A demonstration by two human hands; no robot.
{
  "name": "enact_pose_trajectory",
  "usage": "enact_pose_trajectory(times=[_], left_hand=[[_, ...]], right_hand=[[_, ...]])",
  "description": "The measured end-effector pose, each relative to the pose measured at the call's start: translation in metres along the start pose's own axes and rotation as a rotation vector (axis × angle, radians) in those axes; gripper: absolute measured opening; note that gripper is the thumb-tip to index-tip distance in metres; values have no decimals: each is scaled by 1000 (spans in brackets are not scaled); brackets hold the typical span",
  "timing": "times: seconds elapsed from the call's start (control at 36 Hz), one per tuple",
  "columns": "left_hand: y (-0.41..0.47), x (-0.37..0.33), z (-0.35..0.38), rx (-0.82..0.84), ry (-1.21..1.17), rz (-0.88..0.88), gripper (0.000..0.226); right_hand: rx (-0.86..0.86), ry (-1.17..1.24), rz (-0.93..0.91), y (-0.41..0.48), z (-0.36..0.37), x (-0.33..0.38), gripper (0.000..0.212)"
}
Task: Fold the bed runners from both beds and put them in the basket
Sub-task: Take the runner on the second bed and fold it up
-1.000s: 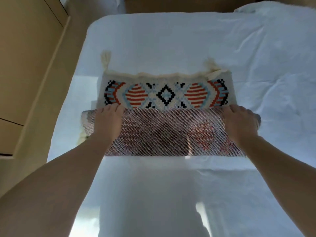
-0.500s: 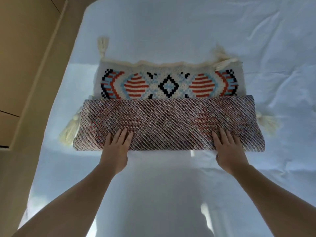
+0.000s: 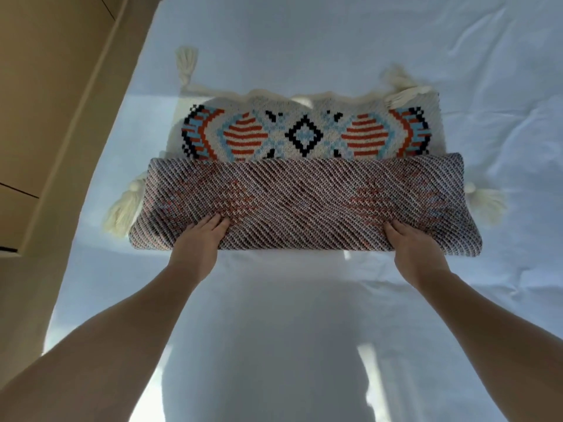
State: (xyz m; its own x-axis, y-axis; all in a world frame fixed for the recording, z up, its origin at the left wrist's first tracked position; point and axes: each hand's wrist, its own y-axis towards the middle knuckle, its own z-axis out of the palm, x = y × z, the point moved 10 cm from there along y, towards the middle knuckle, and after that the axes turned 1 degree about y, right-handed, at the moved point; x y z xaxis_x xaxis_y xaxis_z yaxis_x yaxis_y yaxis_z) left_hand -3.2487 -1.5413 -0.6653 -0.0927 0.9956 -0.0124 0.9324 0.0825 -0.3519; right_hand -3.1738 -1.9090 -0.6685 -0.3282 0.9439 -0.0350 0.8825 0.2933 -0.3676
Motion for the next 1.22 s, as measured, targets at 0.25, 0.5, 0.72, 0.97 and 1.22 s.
enact_pose_trajectory(times=[0.25,0.5,0.72,0.97,1.22], left_hand=[[-79,-4,-7,59,-52,2,67],[-176,-9,0,121,-70,35,62],[-164,0,-52,-2,-48,76,55],[-104,-1,-116,-109,124,101,27],[-7,4,-169,-201,205,35,34]], right_hand=[[80,-14,15,-75,-24,10,55],[160,4,11,-167,-17,31,46],[40,69,73,-171,-59,31,45],[-121,69,76,-117,-115,11,42],[-224,-63,-22,-19,-173,0,41]])
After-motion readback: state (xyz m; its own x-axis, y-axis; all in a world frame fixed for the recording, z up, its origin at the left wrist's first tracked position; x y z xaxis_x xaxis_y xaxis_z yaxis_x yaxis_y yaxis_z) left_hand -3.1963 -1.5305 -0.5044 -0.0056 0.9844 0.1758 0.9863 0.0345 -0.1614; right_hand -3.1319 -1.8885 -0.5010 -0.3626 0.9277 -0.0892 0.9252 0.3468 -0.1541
